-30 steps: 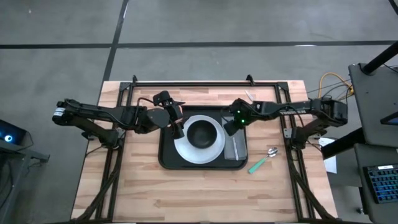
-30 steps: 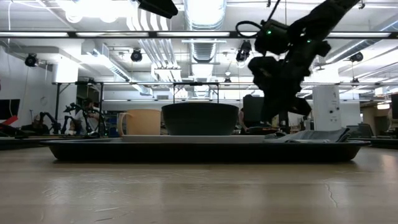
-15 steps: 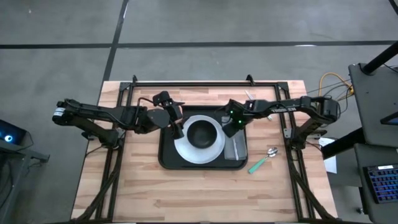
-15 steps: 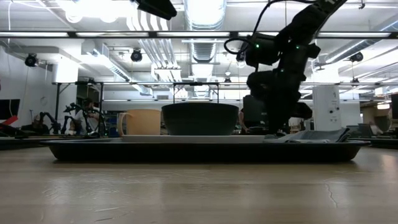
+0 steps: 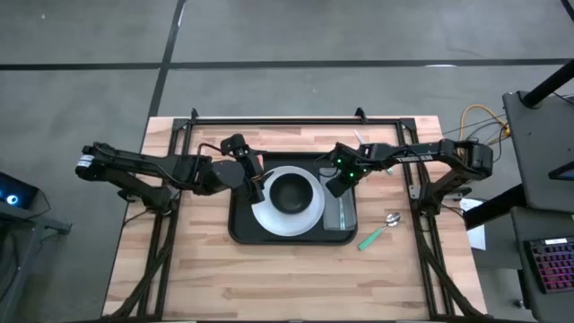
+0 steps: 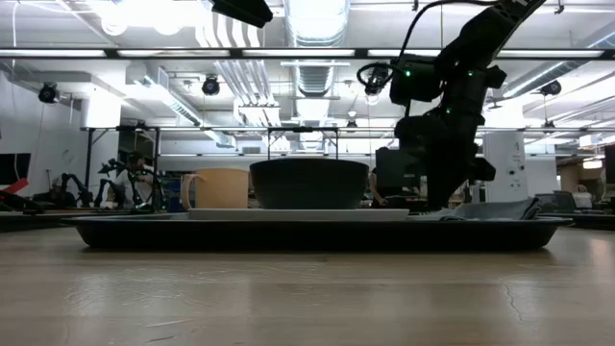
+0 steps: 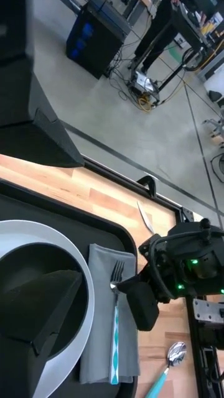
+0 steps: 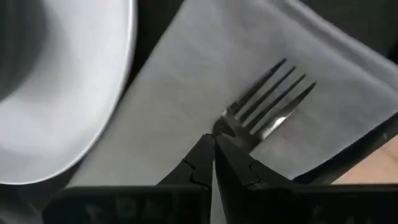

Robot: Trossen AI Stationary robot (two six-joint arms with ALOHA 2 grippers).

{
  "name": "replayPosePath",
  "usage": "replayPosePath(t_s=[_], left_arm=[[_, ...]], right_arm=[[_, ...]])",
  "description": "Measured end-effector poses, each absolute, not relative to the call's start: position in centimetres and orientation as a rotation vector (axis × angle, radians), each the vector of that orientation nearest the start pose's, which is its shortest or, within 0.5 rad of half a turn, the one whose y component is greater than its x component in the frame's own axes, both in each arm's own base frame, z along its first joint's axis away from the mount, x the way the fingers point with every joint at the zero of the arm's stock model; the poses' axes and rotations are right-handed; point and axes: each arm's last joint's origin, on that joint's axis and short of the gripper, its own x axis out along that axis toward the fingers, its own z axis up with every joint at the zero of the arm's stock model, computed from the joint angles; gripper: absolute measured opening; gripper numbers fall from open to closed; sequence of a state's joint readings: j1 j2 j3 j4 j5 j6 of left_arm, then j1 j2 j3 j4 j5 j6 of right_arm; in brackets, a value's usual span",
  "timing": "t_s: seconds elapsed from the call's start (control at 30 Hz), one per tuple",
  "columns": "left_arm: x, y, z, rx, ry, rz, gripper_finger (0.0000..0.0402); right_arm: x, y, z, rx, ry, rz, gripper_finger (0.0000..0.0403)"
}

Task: Set up tray
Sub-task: Put the blue fork on top of the gray table napkin on the black serving tray

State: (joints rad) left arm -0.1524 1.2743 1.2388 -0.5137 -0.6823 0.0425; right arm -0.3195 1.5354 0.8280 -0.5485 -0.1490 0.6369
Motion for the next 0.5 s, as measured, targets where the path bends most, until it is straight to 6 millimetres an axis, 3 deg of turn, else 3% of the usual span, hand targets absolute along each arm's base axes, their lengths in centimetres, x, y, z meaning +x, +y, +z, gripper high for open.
replayPosePath(t_s=[0.17,0.33,0.5], left_arm=[[26.6,-2.2,36.0,0.266,0.519,0.506,0.0262],[26.6,-2.2,36.0,0.266,0.519,0.506,0.0262],[26.6,-2.2,36.0,0.266,0.518,0.506,0.0262]], right_arm=[[25.0,-6.7,17.3,0.866,1.144,-0.529,0.0008],[24.6,-4.6,16.5,0.876,1.211,-0.521,0.0008],[24.5,-4.1,15.8,0.848,1.227,-0.533,0.0008]])
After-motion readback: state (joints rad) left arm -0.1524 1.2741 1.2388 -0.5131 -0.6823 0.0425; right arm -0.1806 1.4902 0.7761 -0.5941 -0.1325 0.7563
